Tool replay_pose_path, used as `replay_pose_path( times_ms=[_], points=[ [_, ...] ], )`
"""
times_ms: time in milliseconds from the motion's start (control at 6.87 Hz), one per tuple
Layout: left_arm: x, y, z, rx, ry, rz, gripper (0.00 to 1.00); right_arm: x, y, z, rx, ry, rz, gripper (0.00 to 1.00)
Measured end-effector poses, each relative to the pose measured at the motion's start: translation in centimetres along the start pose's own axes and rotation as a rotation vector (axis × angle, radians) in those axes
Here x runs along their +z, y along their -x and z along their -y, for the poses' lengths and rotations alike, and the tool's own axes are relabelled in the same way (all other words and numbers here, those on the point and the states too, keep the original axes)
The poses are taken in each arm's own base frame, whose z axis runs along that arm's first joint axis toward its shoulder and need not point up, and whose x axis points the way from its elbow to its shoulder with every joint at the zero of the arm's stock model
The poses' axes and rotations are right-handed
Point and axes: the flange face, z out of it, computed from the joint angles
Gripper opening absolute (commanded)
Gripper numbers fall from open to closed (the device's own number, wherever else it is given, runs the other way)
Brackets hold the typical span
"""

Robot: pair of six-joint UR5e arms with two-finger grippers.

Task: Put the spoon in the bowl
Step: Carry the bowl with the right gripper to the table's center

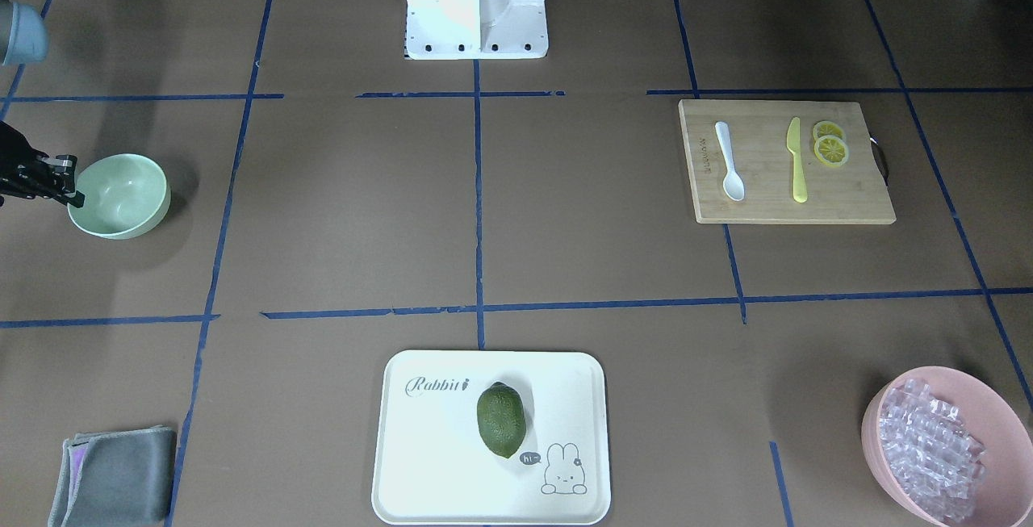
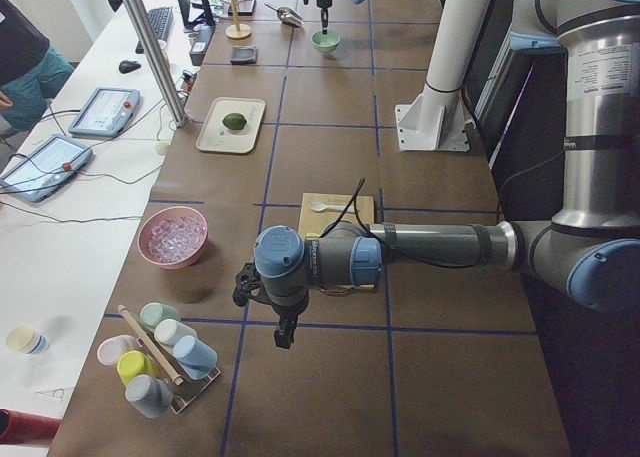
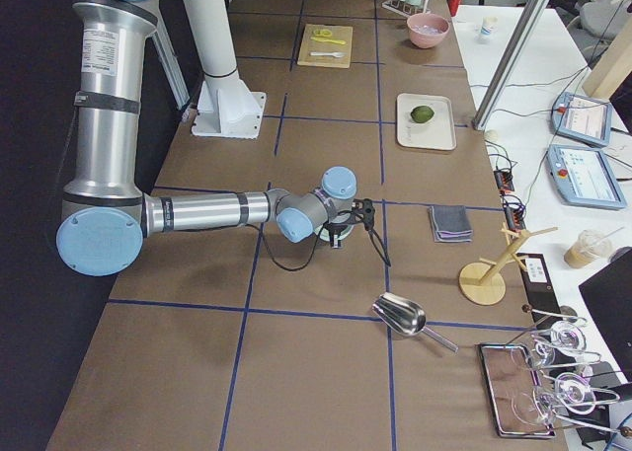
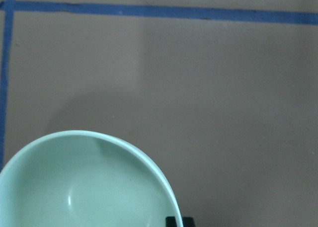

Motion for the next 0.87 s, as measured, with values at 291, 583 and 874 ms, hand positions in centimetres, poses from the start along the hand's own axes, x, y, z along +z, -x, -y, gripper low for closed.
replay_pose_path(
  times_ms=[291, 583, 874],
  points=[
    [-0.1, 0.0, 0.0, 0.0, -0.001, 0.0, 1.0, -3.1, 11.1, 5.0, 0.111, -0.022, 0.038, 0.0],
    [0.0, 0.0, -0.1, -0.003, 0.002, -0.002, 1.0, -1.6, 26.3, 5.6, 0.208, -0.026, 0.066, 0.0],
    [0.0, 0.0, -0.1, -0.006, 0.005, -0.002, 1.0, 2.5, 40.2, 2.3, 0.286, -0.05, 0.072, 0.0]
  ],
)
